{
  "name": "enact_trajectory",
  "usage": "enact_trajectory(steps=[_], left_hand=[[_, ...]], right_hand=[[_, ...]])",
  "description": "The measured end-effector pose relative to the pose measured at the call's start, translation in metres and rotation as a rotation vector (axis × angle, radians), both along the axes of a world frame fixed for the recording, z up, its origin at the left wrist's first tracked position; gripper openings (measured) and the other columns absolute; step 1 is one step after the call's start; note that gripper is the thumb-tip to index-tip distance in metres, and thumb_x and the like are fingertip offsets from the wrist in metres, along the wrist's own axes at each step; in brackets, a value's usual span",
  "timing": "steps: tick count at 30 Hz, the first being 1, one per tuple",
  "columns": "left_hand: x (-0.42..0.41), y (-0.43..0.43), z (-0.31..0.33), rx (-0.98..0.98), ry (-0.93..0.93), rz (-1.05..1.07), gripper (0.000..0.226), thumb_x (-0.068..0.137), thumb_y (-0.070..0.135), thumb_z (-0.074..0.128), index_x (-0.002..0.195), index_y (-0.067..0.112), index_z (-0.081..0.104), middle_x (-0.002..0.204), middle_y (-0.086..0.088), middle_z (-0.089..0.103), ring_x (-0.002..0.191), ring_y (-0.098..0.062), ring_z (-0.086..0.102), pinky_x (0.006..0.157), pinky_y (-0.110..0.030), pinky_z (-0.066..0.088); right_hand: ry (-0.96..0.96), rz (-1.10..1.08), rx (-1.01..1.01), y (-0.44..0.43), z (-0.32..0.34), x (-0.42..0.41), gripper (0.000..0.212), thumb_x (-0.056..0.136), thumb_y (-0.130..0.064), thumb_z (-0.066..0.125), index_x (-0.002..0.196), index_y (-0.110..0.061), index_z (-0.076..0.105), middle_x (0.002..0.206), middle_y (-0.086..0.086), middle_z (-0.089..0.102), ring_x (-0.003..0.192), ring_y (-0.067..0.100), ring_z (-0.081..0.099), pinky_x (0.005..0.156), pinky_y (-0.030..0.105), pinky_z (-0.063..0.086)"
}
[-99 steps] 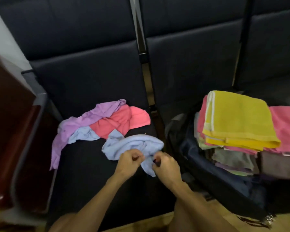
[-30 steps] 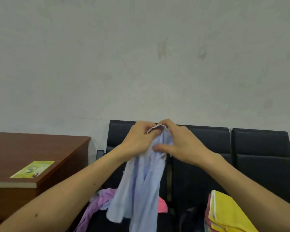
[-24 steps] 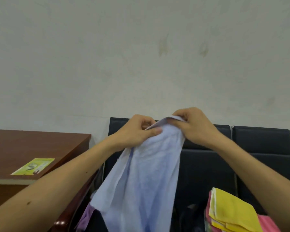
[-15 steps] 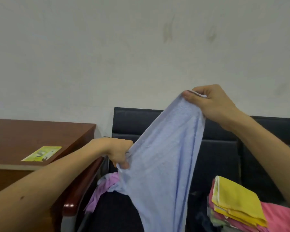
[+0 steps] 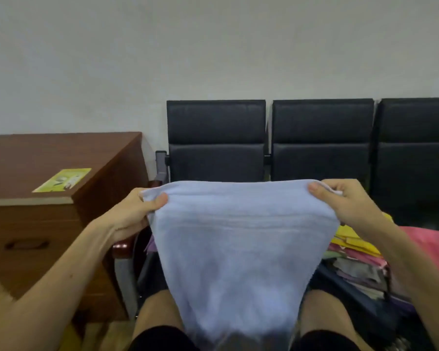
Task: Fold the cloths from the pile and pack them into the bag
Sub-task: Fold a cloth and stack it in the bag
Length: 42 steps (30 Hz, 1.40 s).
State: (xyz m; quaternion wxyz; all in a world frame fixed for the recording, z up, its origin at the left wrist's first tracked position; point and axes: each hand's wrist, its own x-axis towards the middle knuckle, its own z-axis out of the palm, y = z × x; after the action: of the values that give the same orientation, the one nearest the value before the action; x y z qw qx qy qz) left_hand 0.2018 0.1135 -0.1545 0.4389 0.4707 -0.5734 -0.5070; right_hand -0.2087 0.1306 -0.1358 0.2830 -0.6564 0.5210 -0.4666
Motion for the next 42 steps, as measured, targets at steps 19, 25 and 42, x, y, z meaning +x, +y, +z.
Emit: enact_trajectory(steps=[19,25,42], left_hand=[[-0.056,0.016,-0.148,0.141,0.037,0.492,0.029,0.095,0.026,0.065,0.082,0.001,0.071,0.077,-0.008,0.073,0.071,-0.016,0.066,0.059,-0.024,0.050],[-0.069,0.023,-0.163,0.171,0.057,0.517,0.038,0.096,0.027,0.064,0.087,-0.010,0.066,0.076,-0.010,0.070,0.072,-0.018,0.064,0.056,-0.021,0.050],[-0.136,0.038,-0.170,0.238,0.029,0.206,0.013,0.095,0.022,0.064,0.088,0.016,0.072,0.081,-0.001,0.074,0.083,-0.024,0.070,0.083,-0.043,0.057]], right_hand=[[-0.331,-0.232,0.230,0.023,-0.150,0.004,0.033,0.099,-0.027,0.058,0.087,0.002,0.069,0.083,0.026,0.069,0.071,0.024,0.062,0.063,0.034,0.046],[-0.276,-0.341,0.227,0.027,-0.156,0.018,0.031,0.098,-0.019,0.059,0.068,-0.019,0.063,0.051,-0.014,0.056,0.053,-0.002,0.049,0.054,0.010,0.038],[-0.363,-0.202,0.621,0.048,-0.145,0.089,0.021,0.097,-0.013,0.060,0.097,0.004,0.071,0.075,0.009,0.067,0.051,0.001,0.060,0.044,0.003,0.040]])
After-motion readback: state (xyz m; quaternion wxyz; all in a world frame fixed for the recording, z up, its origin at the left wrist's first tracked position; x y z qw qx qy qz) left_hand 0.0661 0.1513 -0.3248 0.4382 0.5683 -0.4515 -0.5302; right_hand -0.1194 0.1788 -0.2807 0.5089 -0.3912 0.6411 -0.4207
